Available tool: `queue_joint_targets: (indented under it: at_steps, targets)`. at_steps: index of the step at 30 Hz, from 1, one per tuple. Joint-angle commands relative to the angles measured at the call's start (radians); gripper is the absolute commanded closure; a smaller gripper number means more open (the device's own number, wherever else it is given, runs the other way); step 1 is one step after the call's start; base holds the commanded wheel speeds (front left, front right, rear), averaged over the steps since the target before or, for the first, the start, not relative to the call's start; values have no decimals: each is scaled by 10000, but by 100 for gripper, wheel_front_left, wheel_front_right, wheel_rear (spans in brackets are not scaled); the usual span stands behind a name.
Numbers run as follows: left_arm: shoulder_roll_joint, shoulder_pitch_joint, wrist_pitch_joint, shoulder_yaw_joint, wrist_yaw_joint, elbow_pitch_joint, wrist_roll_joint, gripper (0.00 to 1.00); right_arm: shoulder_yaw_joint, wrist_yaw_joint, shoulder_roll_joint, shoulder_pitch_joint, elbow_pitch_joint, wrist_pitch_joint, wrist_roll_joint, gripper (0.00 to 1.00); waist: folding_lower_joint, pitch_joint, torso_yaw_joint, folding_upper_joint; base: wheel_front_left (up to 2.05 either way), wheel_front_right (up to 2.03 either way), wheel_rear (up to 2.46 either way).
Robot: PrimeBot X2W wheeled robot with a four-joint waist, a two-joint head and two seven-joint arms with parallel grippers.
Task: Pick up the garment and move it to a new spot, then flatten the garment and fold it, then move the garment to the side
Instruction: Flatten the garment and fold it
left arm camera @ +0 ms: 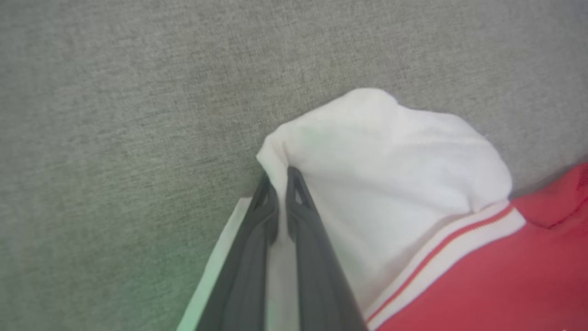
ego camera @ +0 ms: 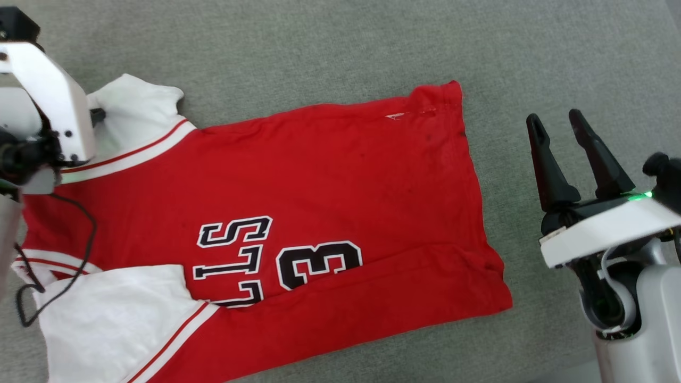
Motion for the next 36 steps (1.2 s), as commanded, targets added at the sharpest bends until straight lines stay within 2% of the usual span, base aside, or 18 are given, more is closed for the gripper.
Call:
queue_joint_targets:
  at_steps: [1,7,12,21,25,26,27,28,32,36]
  targets:
    - [-342,388,-340,-158,-9,258,111,100,-34,-2,-155,-281,326,299,355,0,-1,-244,227,0,0,0,0]
    - [-894,-256,-1406,-89,-96,273,276,100,52,-2,-695,-1402,2333,2006,1256,0,-1,-696,891,0,0,0,0]
    - [-1359,-594,-1967,-253,-280,95,460,100,371,0,-1081,-2655,3886,3764,1543,0,-1,-704,1506,0,0,0,0]
    - [-1776,-985,-2347,-479,-384,-260,608,100,922,0,-1636,-4969,6228,5551,1100,0,-1,-173,2254,0,0,0,0]
    - [-1882,-929,-2524,-523,-475,-212,566,100,1424,0,-1631,-5342,7384,6564,987,0,-1,-44,2421,0,0,0,0]
    - [-1888,-898,-2555,-520,-507,-180,546,100,1537,-2,-1612,-5365,7678,6894,959,50,-1,-39,2444,0,0,0,0]
    - [-1895,-847,-2614,-521,-529,-145,534,100,1603,-2,-1554,-5383,7887,7154,961,78,-1,-47,2464,0,0,0,0]
    - [-1902,-796,-2648,-517,-551,-110,515,100,1660,-2,-1486,-5426,8042,7358,1004,100,-1,-63,2483,0,0,0,0]
    - [-1915,-667,-2849,-492,-626,-14,438,100,1762,0,-1490,-5642,8140,7545,1035,100,-1,-187,2519,0,0,0,0]
    - [-1826,-344,-3260,-418,-727,37,362,100,1648,0,-1768,-5934,7532,6902,1132,100,-1,-585,2559,0,0,0,0]
